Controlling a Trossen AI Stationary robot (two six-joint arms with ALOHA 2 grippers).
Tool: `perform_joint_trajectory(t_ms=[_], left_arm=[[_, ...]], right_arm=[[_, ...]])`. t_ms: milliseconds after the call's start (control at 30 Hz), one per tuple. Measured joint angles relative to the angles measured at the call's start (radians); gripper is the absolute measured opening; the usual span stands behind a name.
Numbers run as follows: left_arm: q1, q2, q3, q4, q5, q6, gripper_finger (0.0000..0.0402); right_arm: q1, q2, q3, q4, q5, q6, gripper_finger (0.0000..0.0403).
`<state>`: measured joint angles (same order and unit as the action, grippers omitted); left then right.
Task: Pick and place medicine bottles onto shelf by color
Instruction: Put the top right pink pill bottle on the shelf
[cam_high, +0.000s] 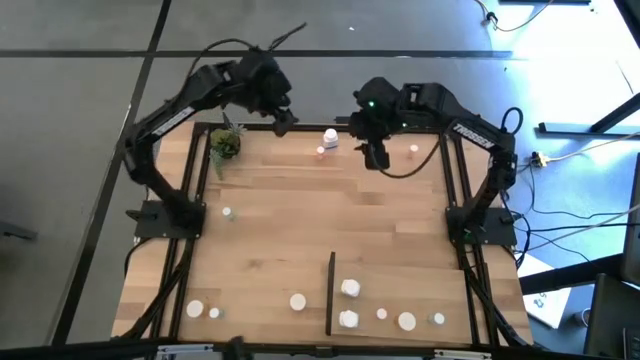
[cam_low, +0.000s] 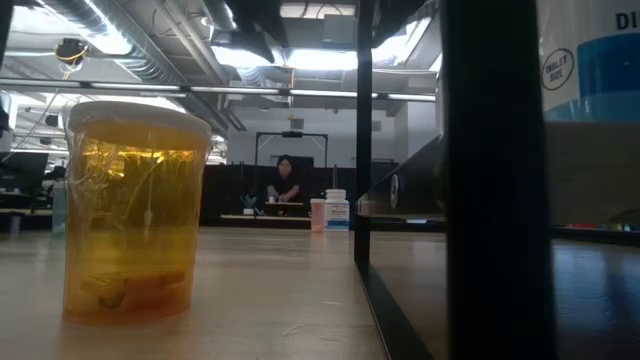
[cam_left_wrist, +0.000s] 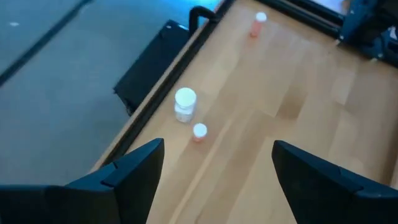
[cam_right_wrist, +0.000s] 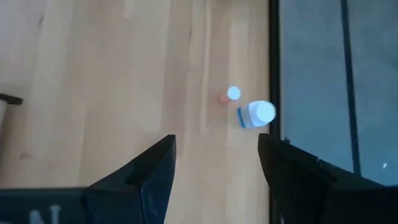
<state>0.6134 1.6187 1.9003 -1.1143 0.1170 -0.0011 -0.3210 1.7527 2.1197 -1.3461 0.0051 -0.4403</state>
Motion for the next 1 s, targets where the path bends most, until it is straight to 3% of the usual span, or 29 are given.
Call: perform_joint_trajectory(t_ms=[167,367,667,1000], left_arm=[[0.057,0.101,-0.001,0.076,0.195,0.145,0.0292],[0.102,0.209,-0.001,0.151,0.235,0.372,0.0292],[0.167,0.351,-0.001,0.168,0.456,0.63,0.0292],[0.171,0.442,-0.001,0.184,0.449,0.629,0.0292]], right_arm=[[-0.028,0.0,0.0,0.032,0.0,-0.012,0.0229],[-0.037,0.0,0.0,0.051,0.0,-0.01,0.0229],[-0.037,0.0,0.0,0.1,0.0,0.014,0.0229],[-0.054,0.01,-0.006,0.12,-0.006,-0.012,0.0229]])
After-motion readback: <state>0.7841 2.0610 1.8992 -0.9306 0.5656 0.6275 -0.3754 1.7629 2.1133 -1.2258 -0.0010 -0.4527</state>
